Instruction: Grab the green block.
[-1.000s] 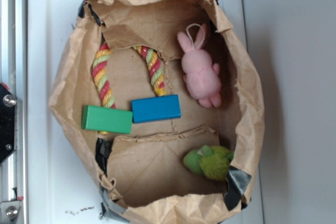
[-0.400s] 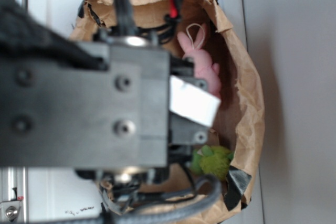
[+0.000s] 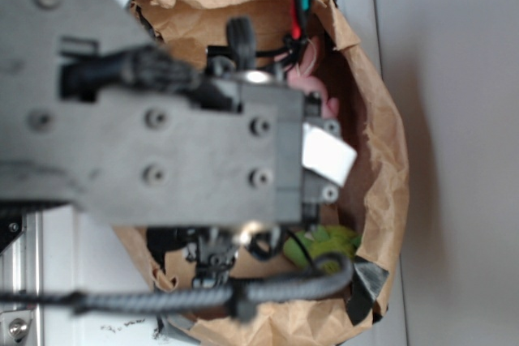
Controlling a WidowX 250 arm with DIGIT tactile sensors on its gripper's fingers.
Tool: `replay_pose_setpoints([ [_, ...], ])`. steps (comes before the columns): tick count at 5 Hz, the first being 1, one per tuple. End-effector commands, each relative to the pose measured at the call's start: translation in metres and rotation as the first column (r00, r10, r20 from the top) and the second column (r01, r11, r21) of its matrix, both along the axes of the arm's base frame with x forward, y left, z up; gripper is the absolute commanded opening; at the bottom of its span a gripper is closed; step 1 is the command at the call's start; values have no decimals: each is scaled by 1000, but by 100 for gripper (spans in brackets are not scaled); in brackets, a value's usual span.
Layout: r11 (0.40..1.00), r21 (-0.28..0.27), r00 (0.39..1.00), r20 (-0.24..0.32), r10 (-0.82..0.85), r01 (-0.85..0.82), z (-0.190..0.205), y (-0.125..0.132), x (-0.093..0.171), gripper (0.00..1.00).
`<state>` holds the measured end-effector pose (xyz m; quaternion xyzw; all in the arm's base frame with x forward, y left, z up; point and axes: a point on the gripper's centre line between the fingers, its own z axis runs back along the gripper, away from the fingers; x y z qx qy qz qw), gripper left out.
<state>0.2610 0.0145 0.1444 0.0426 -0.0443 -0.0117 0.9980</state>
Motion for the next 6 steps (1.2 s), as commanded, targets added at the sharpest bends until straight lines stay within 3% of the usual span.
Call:
replay_pose_setpoints([
  [1,1000,13,1000,-24,-12,12,-14,0,0,100],
  [2,998,52,998,-55,-22,25,-34,2,-2,100],
  [3,999,48,996,-93,3,1,-47,12,-3,100],
  [5,1000,19,988,-154,-1,4,-64,11,-18,100],
  [6,1000,-16,987,-161,-8,5,-58,-1,-23,100],
])
